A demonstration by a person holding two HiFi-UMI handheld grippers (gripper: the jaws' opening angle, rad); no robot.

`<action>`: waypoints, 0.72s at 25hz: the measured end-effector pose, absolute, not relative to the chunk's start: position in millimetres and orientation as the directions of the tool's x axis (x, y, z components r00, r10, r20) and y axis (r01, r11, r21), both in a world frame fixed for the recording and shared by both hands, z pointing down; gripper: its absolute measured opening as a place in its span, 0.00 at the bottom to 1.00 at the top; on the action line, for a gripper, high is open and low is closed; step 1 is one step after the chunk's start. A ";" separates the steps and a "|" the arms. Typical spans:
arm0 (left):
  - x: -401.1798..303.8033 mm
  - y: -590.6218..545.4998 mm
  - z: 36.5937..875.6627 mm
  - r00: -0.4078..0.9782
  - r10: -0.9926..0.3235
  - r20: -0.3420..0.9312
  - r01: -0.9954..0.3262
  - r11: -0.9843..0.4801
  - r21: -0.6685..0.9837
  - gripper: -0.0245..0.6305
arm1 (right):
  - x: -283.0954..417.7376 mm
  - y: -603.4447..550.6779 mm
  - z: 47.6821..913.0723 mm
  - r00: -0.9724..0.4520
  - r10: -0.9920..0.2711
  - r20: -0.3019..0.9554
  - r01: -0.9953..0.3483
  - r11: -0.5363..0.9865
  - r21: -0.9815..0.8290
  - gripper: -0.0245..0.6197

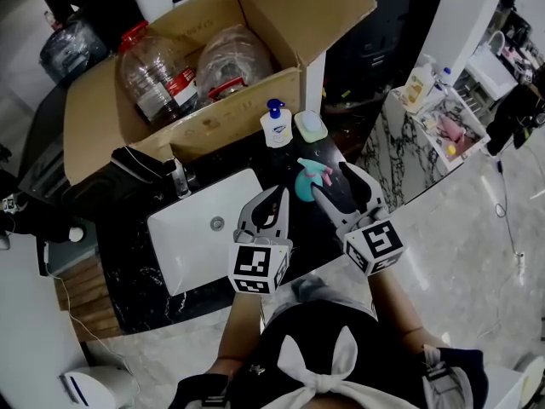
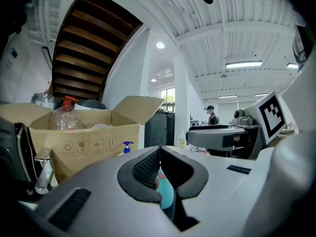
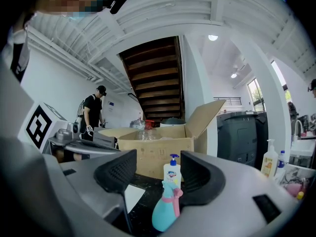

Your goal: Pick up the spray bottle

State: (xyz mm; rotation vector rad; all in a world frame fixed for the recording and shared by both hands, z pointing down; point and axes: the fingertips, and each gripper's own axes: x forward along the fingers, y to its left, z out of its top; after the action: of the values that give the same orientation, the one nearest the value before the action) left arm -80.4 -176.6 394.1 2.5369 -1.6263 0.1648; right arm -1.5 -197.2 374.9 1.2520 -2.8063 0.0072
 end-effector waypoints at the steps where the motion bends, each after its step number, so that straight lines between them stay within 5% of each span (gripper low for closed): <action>1: -81.0 -177.9 396.2 0.415 -0.895 0.161 -0.910 -0.413 0.047 0.08 | -2.1 -199.4 377.1 -0.666 -0.743 0.067 -0.743 0.669 0.022 0.44; 18: -86.3 -198.3 417.6 0.414 -0.887 0.207 -0.910 -0.408 0.072 0.08 | -4.2 -231.1 415.8 -0.652 -0.745 0.142 -0.753 0.658 -0.009 0.44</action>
State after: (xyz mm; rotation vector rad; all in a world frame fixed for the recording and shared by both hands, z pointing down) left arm -86.3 -198.3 417.6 2.4917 -1.6002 0.2032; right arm -4.2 -231.1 415.8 1.2462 -2.7443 0.1014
